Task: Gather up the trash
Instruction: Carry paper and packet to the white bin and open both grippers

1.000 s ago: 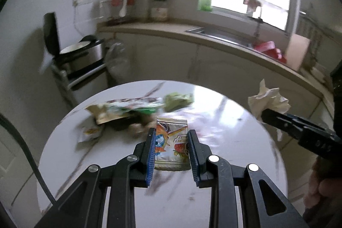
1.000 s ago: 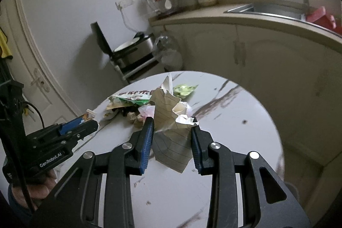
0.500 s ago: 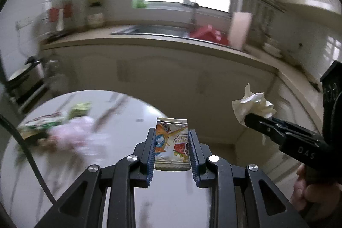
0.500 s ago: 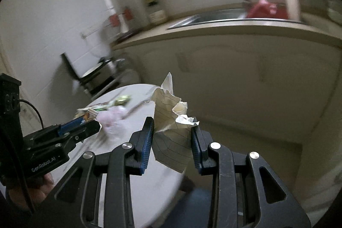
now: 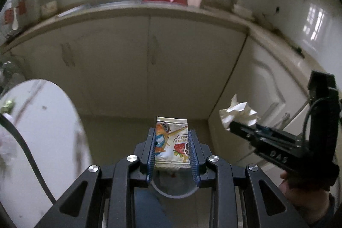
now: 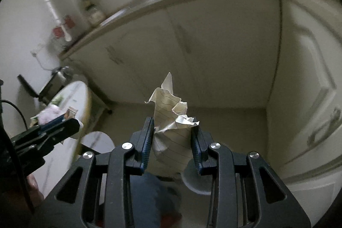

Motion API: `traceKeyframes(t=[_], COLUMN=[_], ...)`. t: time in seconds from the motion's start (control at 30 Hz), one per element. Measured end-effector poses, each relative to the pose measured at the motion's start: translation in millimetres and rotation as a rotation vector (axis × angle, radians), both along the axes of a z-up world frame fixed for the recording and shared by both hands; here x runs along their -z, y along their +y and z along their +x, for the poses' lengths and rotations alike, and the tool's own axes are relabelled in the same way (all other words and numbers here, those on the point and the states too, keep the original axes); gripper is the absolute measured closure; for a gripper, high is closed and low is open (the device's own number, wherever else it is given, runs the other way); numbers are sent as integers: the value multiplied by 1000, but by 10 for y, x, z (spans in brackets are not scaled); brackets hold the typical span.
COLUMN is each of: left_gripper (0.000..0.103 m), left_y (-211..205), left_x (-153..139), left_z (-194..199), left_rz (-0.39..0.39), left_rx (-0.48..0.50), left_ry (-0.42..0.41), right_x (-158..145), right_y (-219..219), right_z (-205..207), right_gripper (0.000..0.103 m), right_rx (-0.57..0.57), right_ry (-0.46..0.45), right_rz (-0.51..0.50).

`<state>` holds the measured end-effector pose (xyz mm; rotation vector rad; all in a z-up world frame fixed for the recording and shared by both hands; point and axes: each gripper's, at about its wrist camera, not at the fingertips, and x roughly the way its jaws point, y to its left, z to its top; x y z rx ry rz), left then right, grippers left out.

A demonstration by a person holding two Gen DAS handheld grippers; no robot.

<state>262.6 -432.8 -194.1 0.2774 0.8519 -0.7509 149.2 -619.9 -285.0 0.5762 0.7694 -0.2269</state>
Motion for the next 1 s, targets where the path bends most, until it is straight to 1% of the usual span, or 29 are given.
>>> traceKeyframes(t=[0.13,0.2,0.33,0.43,0.5,0.7,0.8,0.83,0.87,0.9,0.93,0.97,1.0], left_gripper=[78,78,78,78,78,78,76,70,57,50,40,38,38], left_y=[-319,-476,-719,-845,-909,-986,-991,-1012,-999,-1014,-1045,-1061,-1084], left_x=[378,580,906,1146,1244,1371,1424,1444,1447,1447,1435,1423,1414], left_z=[180,270,504,756,872,1019,1072,1083,1074,1068,1061,1064,1061], left_rz=[70,101,145,165,166,179,198,205,214,220,219,218,221], left_rx=[19,25,21,-5,-19,-22,-28,-27,-24,-25,-27,-25,-24], left_ry=[57,97,164,229,268,304,323,327,326,323,312,304,298], right_x=[570,844,1306,1504,1597,1723,1753,1759,1776,1803,1823,1845,1855], right_y=[-248,-330,-485,-538,-570,-605,-591,-589,-549,-554,-546,-541,-541], right_z=[-8,26,73,107,144,264,375,356,440,450,459,466,464], right_gripper=[72,72,72,72,72,71,68,65,63,61,60,59,53], right_rx=[24,34,65,76,80,77,79,82,87,95,100,102,107], right_ry=[87,136,203,234,251,280,295,300,313,327,335,343,348], right_rz=[114,152,235,270,282,288,284,282,280,280,281,284,285])
